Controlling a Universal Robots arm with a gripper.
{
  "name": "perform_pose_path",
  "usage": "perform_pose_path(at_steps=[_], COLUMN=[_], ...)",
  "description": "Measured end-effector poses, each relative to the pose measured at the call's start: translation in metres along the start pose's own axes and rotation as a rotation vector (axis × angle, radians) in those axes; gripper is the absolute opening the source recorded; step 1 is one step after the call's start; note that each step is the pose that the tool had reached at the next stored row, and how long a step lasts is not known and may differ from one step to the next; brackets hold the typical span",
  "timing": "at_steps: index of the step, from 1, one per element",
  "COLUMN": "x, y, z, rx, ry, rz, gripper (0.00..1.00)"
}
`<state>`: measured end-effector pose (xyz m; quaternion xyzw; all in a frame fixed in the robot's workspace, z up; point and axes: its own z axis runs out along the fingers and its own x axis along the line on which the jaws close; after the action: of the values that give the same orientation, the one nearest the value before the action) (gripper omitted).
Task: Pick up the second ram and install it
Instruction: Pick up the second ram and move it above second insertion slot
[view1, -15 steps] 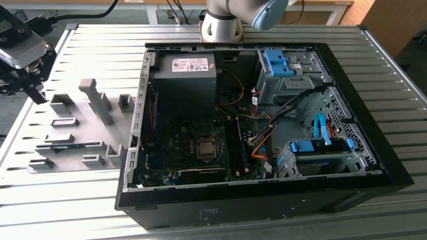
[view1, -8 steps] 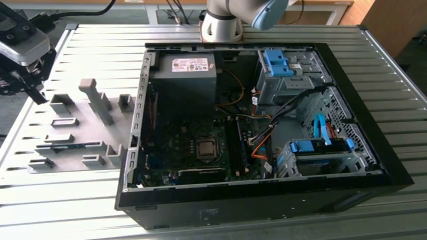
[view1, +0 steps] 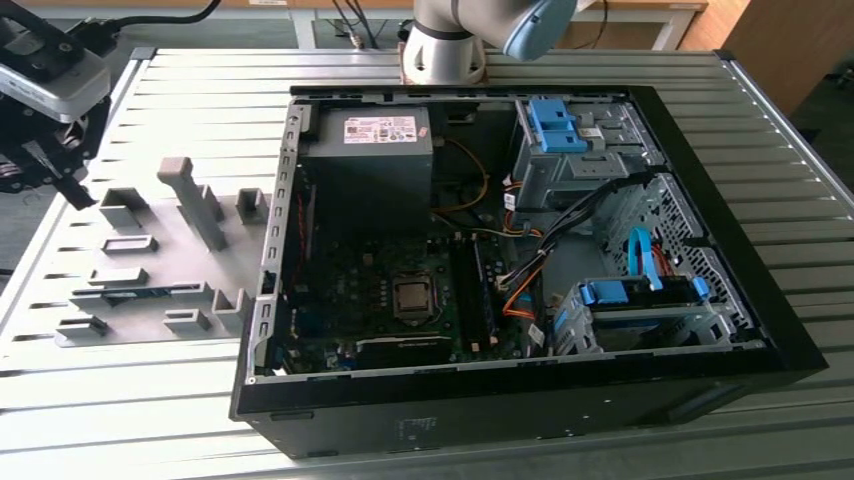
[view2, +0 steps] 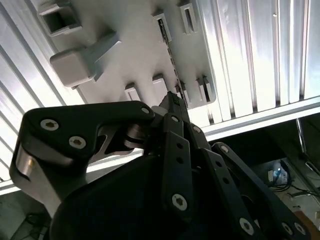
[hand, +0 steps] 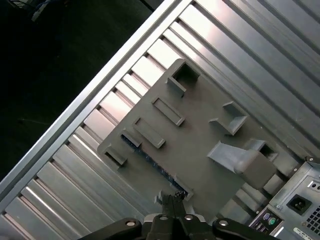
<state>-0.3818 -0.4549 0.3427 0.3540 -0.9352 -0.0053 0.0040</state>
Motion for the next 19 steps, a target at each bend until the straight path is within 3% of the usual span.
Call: perform_pose_path(at_steps=[19], x=[0.0007], y=[0.0006], z=[0.0016], rx=[0.001], ry=[0.0033], rz=[-0.262], gripper=[0.11])
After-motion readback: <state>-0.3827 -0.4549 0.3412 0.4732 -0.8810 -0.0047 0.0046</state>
